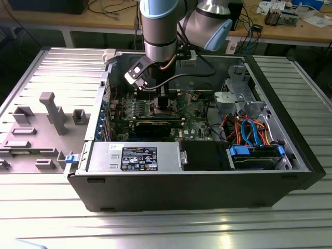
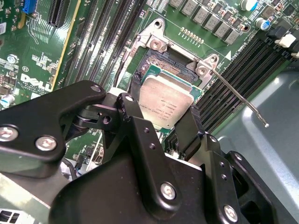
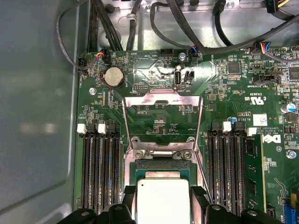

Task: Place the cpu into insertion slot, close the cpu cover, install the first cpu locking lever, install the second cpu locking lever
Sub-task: 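Place the cpu into insertion slot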

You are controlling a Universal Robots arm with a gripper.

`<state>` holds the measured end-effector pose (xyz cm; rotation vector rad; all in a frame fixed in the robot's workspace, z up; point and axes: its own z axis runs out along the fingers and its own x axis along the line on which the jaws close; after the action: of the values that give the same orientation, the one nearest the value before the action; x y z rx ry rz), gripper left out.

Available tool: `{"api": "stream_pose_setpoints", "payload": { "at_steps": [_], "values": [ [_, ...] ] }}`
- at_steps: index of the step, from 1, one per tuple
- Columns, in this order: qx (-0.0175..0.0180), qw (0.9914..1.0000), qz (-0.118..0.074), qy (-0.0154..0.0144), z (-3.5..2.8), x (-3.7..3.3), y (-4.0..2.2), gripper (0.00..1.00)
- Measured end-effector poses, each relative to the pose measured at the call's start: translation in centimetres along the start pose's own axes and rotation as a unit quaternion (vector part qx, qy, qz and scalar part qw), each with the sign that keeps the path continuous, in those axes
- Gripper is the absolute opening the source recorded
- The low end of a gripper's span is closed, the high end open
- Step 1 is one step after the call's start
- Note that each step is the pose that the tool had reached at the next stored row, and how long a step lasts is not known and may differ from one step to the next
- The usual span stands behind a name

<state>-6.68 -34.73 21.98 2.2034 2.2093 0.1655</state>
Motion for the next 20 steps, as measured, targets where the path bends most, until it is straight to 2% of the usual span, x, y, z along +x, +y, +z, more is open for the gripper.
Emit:
{"api": "stream_pose_setpoints", "payload": {
  "at_steps": [5, 7, 10, 12, 13, 14, 16, 20],
  "values": [
    [0.0, 1.0, 0.0, 0.0001, 0.04, -0.01, -0.01, 0.55],
    [0.0, 1.0, 0.0, -0.0002, 0.28, 0.04, -0.04, 0.55],
    [0.0002, 0.99999, 0.0, -0.0044, 0.67, 0.11, -0.06, 0.55],
    [0.0003, 0.99999, 0.0, -0.0047, 0.82, 0.11, -0.07, 0.55],
    [0.0005, 0.99997, 0.0, -0.0082, 0.91, 0.11, -0.09, 0.55],
    [0.0006, 0.99991, 0.0, -0.0137, 0.95, 0.11, -0.09, 0.55],
    [0.0008, 0.99979, 0.0, -0.0203, 1.03, 0.15, -0.1, 0.55],
    [0.0013, 0.99978, 0.001, -0.0209, 1.36, 0.27, -0.09, 0.55]
  ]
}}
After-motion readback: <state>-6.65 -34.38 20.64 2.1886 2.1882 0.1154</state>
